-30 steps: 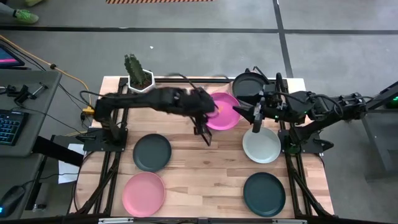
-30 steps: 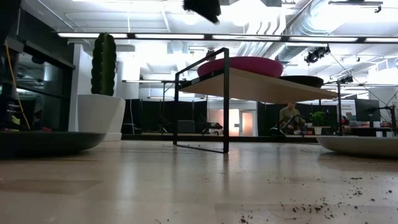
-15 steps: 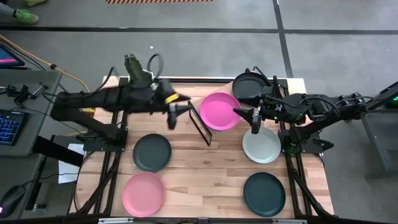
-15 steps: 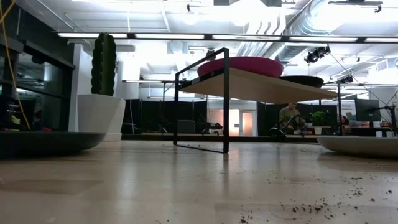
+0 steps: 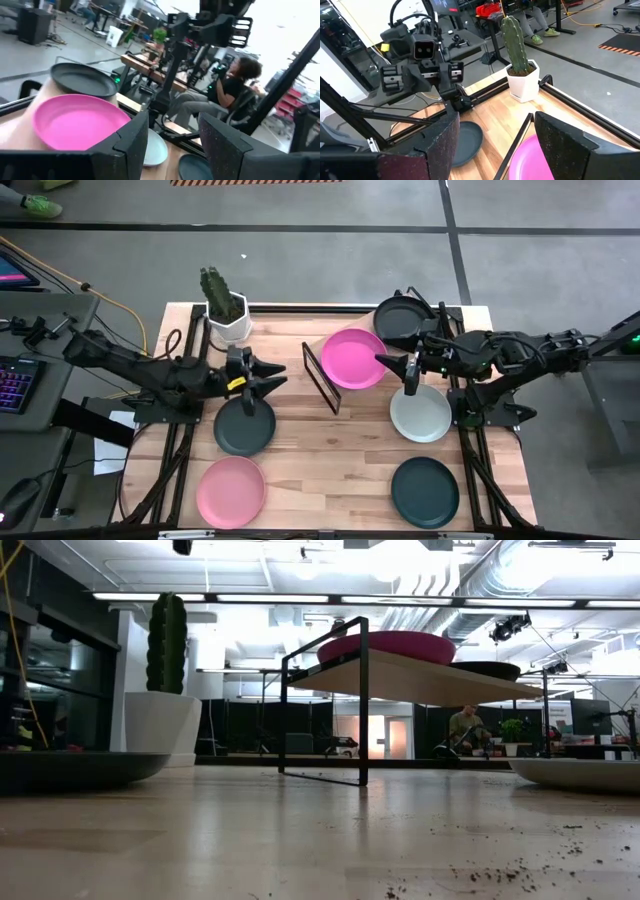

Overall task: Place and stack plates onto a shelf
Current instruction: Stack the gray plate on top of the pink plate on the shelf

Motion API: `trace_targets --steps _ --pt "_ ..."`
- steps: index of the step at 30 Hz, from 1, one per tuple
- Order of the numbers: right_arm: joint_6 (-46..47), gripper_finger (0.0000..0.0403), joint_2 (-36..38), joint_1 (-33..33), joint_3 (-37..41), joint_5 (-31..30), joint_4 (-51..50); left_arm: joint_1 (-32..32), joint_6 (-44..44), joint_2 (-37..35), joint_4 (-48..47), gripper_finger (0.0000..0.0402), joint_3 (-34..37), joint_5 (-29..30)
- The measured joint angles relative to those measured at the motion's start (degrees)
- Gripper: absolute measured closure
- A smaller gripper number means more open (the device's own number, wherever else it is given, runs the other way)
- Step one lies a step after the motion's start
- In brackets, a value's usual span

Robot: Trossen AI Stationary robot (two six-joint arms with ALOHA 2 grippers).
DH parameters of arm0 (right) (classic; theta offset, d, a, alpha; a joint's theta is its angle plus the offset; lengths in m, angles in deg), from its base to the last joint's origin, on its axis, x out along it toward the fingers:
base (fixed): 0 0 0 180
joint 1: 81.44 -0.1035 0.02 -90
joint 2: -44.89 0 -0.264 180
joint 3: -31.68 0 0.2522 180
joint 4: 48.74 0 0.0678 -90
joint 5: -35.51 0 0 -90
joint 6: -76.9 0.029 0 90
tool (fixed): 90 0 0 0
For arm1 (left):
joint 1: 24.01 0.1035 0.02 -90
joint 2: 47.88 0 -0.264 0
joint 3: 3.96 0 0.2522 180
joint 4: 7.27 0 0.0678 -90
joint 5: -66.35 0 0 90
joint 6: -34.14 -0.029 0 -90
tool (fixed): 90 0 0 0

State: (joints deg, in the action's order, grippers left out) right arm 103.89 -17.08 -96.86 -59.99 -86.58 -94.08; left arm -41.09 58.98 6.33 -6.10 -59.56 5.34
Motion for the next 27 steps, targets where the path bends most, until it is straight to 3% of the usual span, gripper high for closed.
trace_targets --steps 8,14,22,27 --pt "0.5 0.0153 0.0 0.0 0.0 0.9 -3.5 0.0 -8.5 -1.1 -0.6 0.0238 0.0 0.3" --pt "10.5 0.0153 -0.1 -0.8 0.0 4.2 -15.3 0.0 -10.5 -1.2 -0.6 0.0238 0.0 0.4" --pt "24.6 0.0153 -3.4 -10.4 0.0 5.3 -28.4 0.0 -10.0 -1.2 -0.4 0.0238 0.0 0.4" --pt "34.5 0.0153 -8.7 -16.6 0.0 1.8 -36.4 0.0 -10.0 -1.2 -0.5 0.0238 0.0 0.4"
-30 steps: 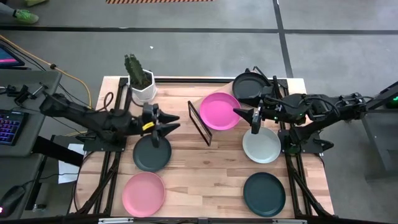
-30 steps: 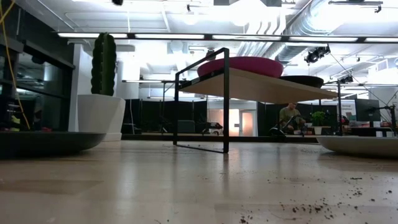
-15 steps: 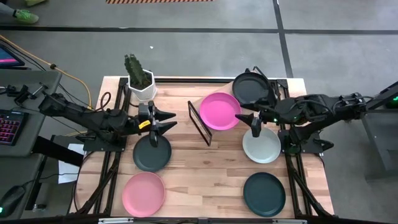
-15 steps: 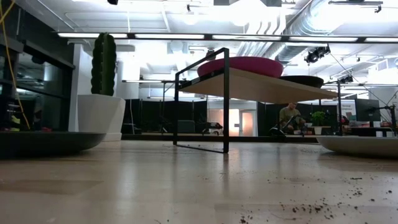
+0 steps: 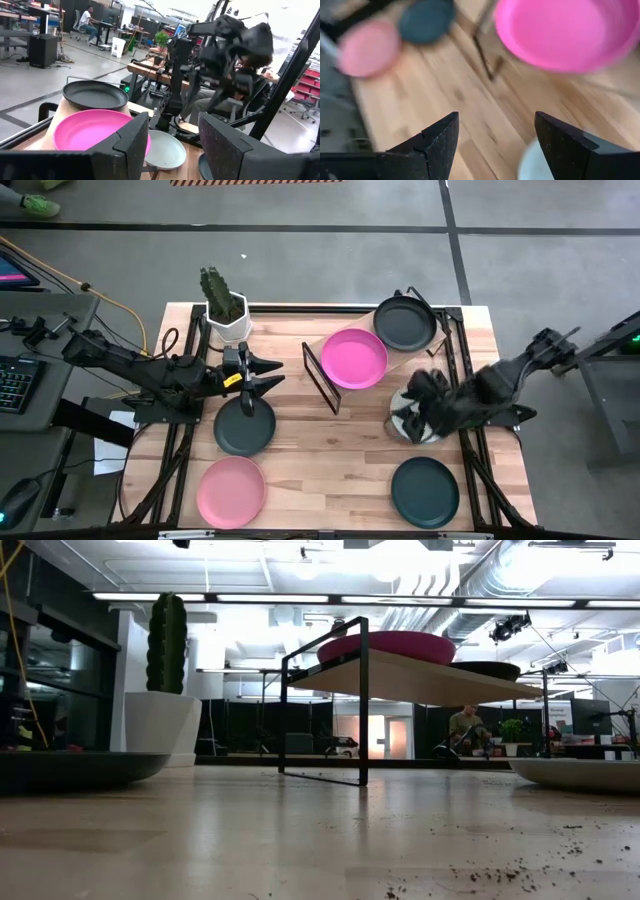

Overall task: Place and stack plates onto a shelf
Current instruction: Stack the gray plate on top of the pink plate on the shelf

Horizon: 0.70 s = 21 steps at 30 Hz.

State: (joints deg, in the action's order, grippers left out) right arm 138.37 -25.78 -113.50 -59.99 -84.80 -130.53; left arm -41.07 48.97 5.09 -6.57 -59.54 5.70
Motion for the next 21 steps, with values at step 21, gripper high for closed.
trace_targets --steps 21 --pt "21.1 0.0153 -9.8 -1.7 25.0 27.5 9.4 0.2 0.0 0.0 0.0 0.0238 0.0 0.0"
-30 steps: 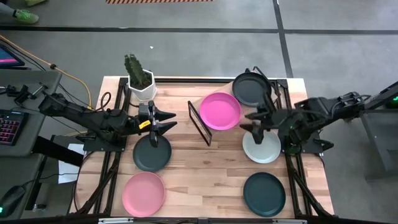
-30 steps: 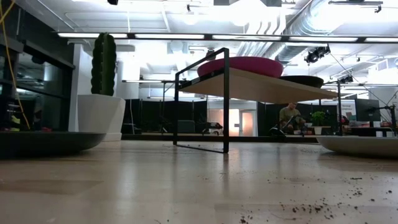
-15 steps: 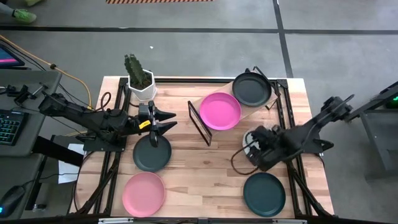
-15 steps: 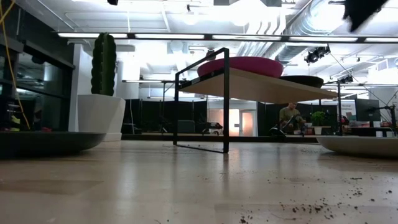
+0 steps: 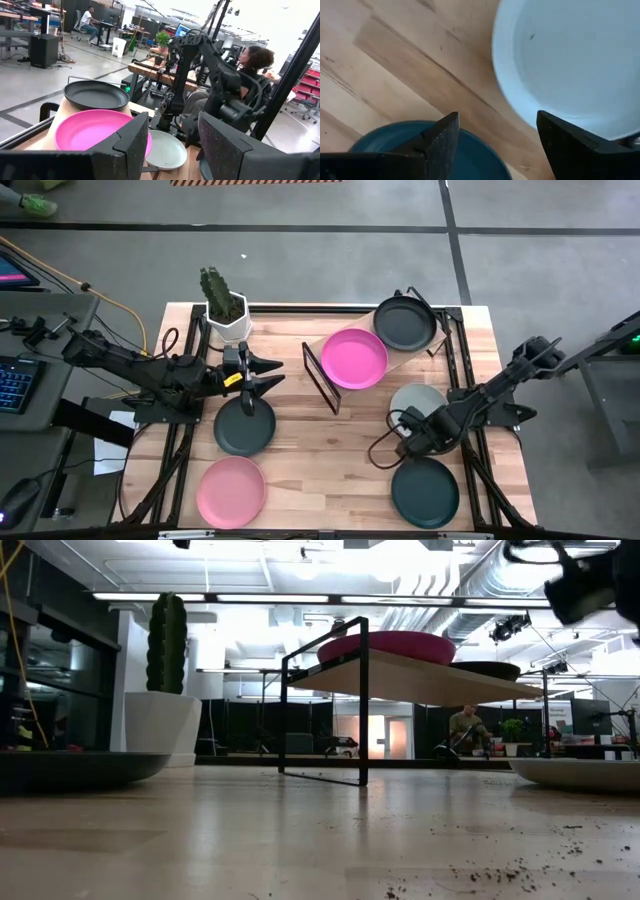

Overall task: Place and stack plates onto a shelf
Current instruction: Stack the gray plate on top of the pink plate on the shelf

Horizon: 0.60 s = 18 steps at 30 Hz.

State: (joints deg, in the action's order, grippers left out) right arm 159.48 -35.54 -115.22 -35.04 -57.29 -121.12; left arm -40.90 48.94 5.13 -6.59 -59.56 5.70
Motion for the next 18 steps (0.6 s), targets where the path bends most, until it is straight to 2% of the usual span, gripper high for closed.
trace_targets --steps 5,10,18 --pt "1.1 0.0153 -0.5 0.0 3.6 1.2 10.2 0.0 0.0 0.0 0.0 0.0238 0.0 0.0" --pt "1.6 0.0153 -3.7 0.4 3.7 -1.2 7.5 0.0 0.0 0.0 0.0 0.0238 0.0 0.0" --pt "-3.1 0.0153 -8.9 0.8 3.6 -2.1 7.3 0.0 0.0 0.0 0.0 0.0238 0.0 1.3"
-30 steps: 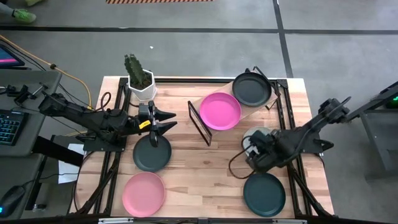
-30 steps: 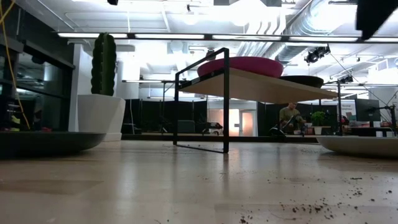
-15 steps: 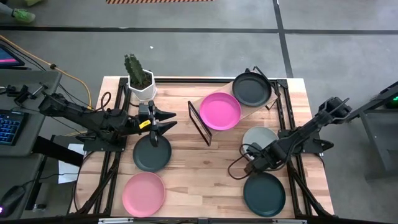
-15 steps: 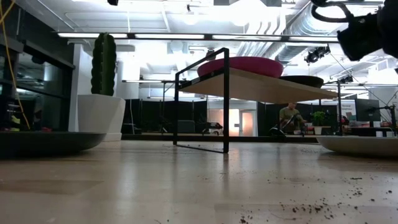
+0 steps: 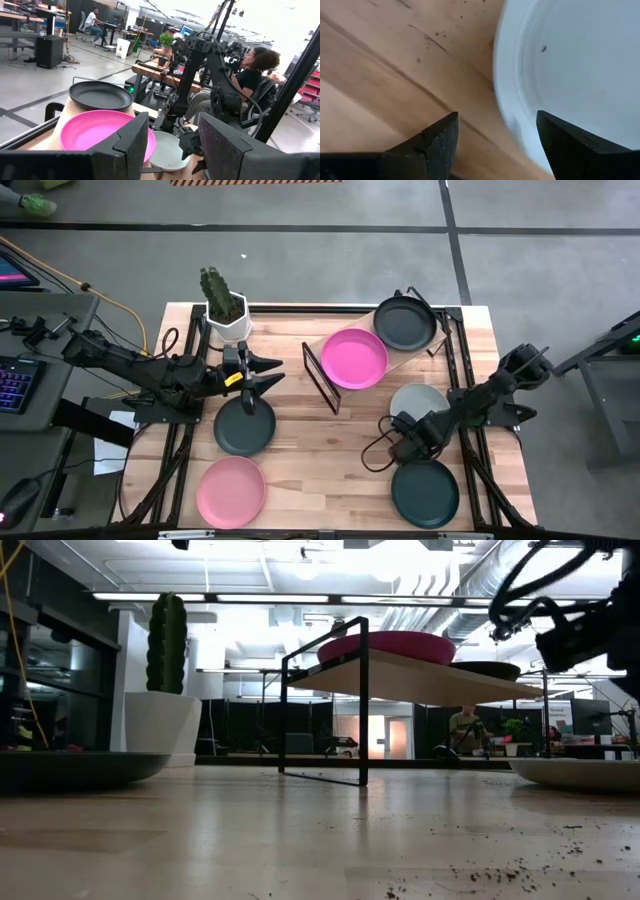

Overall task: Place and stack plates onto a shelf
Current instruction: Stack the gray plate on top of the pink plate on the shelf

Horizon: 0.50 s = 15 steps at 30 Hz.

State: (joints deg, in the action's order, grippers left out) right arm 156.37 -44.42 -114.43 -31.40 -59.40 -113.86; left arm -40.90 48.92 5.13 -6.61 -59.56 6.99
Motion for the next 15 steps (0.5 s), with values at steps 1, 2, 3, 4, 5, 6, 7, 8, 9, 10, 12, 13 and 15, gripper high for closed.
trace_targets --steps 1,2,3,4,5,6,7,8,9,10,12,13,15 --pt "-0.2 0.0153 -0.6 0.0 0.0 -0.5 -0.1 0.0 0.0 0.0 0.0 0.0238 0.0 0.0" --pt "-0.4 0.0153 -1.0 0.0 0.0 -0.9 -0.1 0.0 0.0 0.0 0.0 0.0238 0.0 0.0" --pt "-0.4 0.0153 -1.4 0.0 0.0 -1.1 0.0 0.0 0.0 0.0 0.0 0.0238 0.0 0.0" --pt "-0.4 0.0153 -1.7 0.0 0.0 -1.3 0.0 0.0 0.0 0.0 0.0 0.0238 0.0 0.0" --pt "-0.3 0.0153 -2.0 0.0 0.0 -1.4 -0.1 0.0 0.0 0.0 0.0 0.0238 0.0 0.0" --pt "-0.3 0.0155 -2.3 0.0 0.0 -1.5 -0.1 0.0 0.0 0.0 0.0 0.0238 0.0 0.1" --pt "-0.3 0.0157 -2.5 0.0 0.0 -1.5 -0.1 0.0 0.0 0.0 0.0 0.0238 0.0 0.2" --pt "-0.2 0.0162 -2.7 0.0 0.0 -1.5 -0.1 0.0 0.0 0.0 0.0 0.0238 0.0 0.3" --pt "-0.2 0.0169 -2.8 0.0 -0.1 -1.5 -0.1 0.0 0.0 0.0 0.0 0.0238 0.0 0.3" --pt "-0.2 0.0178 -3.0 0.0 -0.1 -1.5 -0.1 0.0 0.0 0.0 0.0 0.0238 0.0 0.4" --pt "0.0 0.0203 -3.0 0.0 -0.1 -1.7 -0.4 0.0 0.0 0.0 0.0 0.0238 0.0 0.7" --pt "0.3 0.0218 -3.0 0.0 -0.1 -1.9 -0.6 0.0 0.0 0.0 0.0 0.0238 0.0 1.0" --pt "1.3 0.0251 -3.0 0.0 -0.1 -2.1 -1.3 0.0 0.0 0.0 0.0 0.0238 0.0 1.6"
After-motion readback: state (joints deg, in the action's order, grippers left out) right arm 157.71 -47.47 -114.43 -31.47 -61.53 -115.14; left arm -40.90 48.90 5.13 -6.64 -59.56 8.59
